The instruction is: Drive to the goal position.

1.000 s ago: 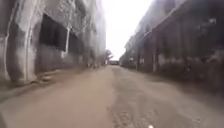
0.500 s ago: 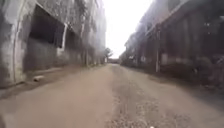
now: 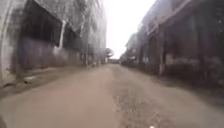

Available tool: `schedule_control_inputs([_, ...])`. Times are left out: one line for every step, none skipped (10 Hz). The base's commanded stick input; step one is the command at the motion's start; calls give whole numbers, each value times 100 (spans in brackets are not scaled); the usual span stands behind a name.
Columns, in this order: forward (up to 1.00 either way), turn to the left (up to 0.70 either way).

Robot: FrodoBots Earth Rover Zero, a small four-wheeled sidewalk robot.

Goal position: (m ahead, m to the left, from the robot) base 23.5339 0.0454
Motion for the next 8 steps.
schedule_control_inputs([70,1])
schedule_control_inputs([70,1])
schedule_control_inputs([70,1])
schedule_control_inputs([70,1])
schedule_control_inputs([70,1])
schedule_control_inputs([70,1])
schedule_control_inputs([70,1])
schedule_control_inputs([70,1])
